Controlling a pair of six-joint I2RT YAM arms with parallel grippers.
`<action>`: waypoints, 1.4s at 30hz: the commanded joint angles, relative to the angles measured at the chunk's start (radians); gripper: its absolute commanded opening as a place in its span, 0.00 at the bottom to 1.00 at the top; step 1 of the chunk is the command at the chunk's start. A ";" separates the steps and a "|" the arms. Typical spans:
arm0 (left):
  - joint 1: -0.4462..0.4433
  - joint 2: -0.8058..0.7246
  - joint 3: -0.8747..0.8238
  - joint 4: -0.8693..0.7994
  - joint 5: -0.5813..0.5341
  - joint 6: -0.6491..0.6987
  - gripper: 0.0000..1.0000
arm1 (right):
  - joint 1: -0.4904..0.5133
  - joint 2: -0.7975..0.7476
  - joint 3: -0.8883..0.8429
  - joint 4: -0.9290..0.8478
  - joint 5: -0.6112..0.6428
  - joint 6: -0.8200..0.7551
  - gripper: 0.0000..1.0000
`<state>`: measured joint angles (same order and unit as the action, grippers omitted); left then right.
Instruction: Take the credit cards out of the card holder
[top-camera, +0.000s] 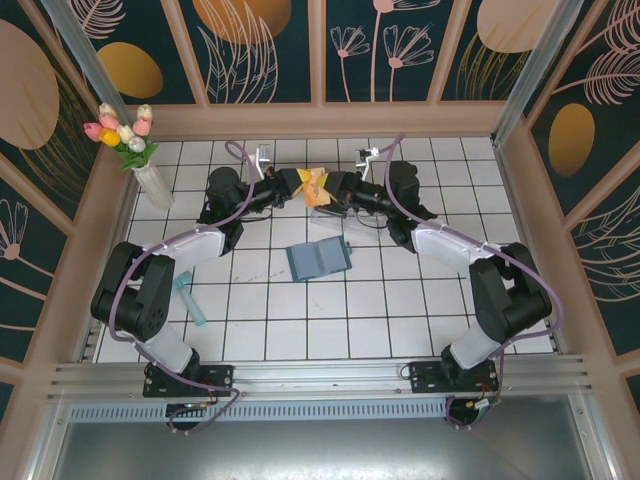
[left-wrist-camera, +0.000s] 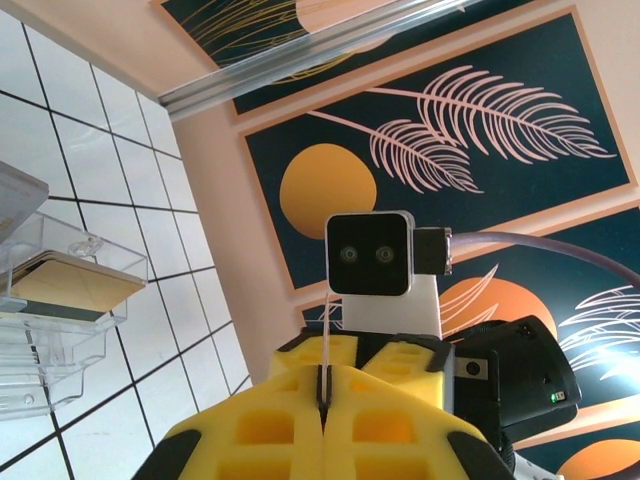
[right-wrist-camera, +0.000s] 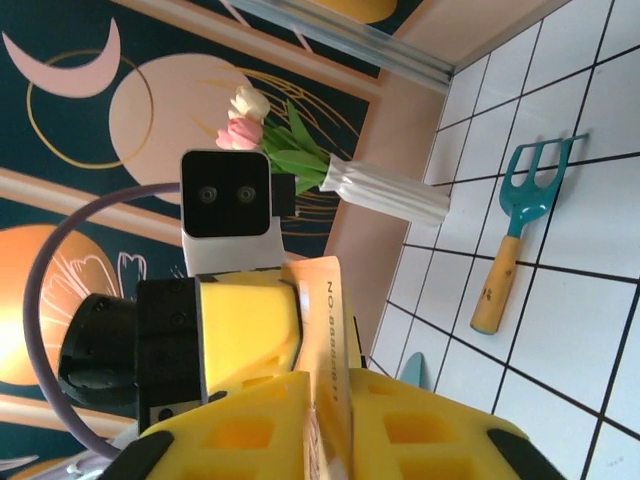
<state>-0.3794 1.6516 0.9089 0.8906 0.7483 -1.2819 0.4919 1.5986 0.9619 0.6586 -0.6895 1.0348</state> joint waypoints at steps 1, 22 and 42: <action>-0.005 -0.017 0.028 -0.020 0.012 0.032 0.00 | 0.013 0.028 0.022 0.091 -0.031 0.013 0.10; 0.076 -0.056 0.128 -0.926 -0.251 0.558 0.95 | -0.146 -0.222 0.158 -0.679 0.243 -0.946 0.00; 0.077 -0.075 0.116 -0.961 -0.313 0.647 0.99 | -0.175 -0.055 0.369 -1.076 0.238 -1.728 0.00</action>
<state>-0.3065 1.5703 1.0237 -0.0574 0.4393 -0.6548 0.3202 1.5135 1.2793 -0.3416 -0.4503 -0.5270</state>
